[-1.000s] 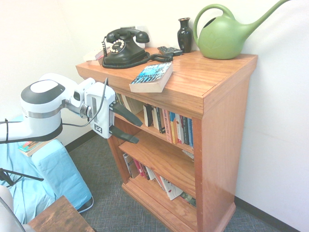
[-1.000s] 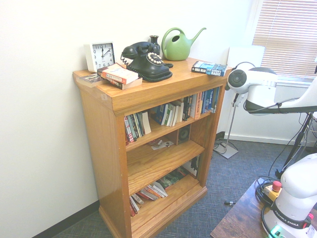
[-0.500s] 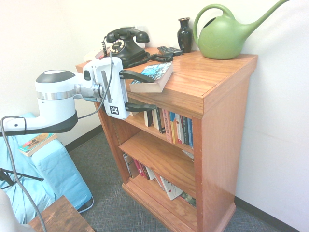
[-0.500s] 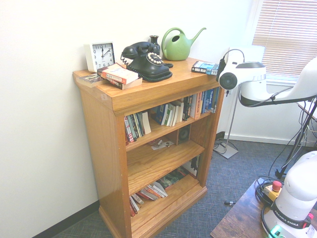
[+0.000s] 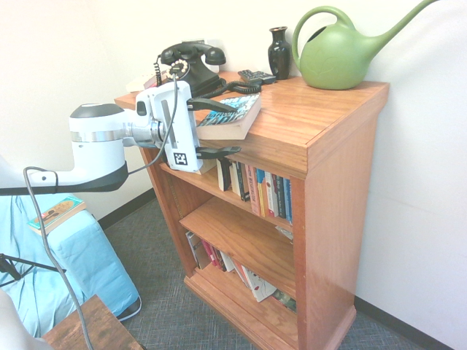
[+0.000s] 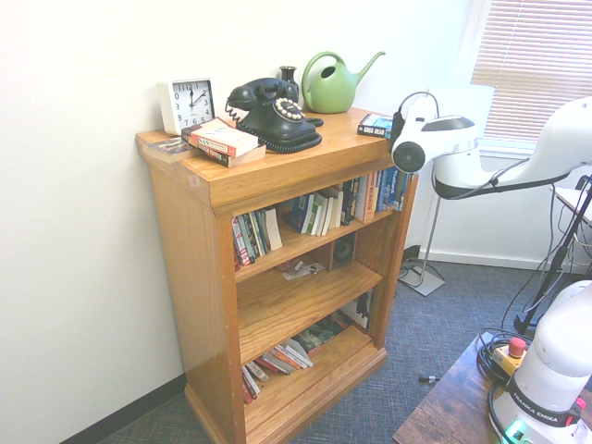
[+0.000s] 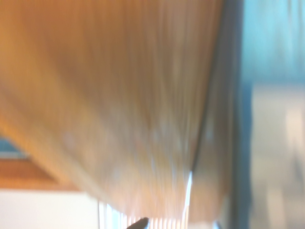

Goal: Put the book on the shelf

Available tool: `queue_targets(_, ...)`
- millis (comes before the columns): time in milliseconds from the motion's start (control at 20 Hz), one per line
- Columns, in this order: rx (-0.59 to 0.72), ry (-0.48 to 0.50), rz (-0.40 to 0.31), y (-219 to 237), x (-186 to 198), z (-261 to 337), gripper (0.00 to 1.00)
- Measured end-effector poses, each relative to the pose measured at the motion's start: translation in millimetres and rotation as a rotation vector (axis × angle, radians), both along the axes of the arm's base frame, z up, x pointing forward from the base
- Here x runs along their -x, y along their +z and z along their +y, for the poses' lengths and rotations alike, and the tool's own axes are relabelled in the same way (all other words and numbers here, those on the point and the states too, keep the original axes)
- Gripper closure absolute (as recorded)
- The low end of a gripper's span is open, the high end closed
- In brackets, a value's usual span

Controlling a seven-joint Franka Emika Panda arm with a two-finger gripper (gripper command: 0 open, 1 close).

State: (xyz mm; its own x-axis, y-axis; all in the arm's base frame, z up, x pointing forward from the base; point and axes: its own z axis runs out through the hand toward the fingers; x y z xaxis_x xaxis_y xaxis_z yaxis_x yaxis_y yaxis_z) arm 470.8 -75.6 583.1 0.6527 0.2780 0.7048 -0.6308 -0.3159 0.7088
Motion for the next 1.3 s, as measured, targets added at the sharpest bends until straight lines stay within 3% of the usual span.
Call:
queue_targets(300, 0.013, -0.010, 0.013, -5.0, -21.0, 4.2, 0.00)
queue_targets(350, 0.015, -0.014, 0.014, -5.9, -21.6, 4.3, 1.00)
queue_targets(1300, 0.029, -0.026, 0.025, -13.6, -24.3, 26.1, 1.00)
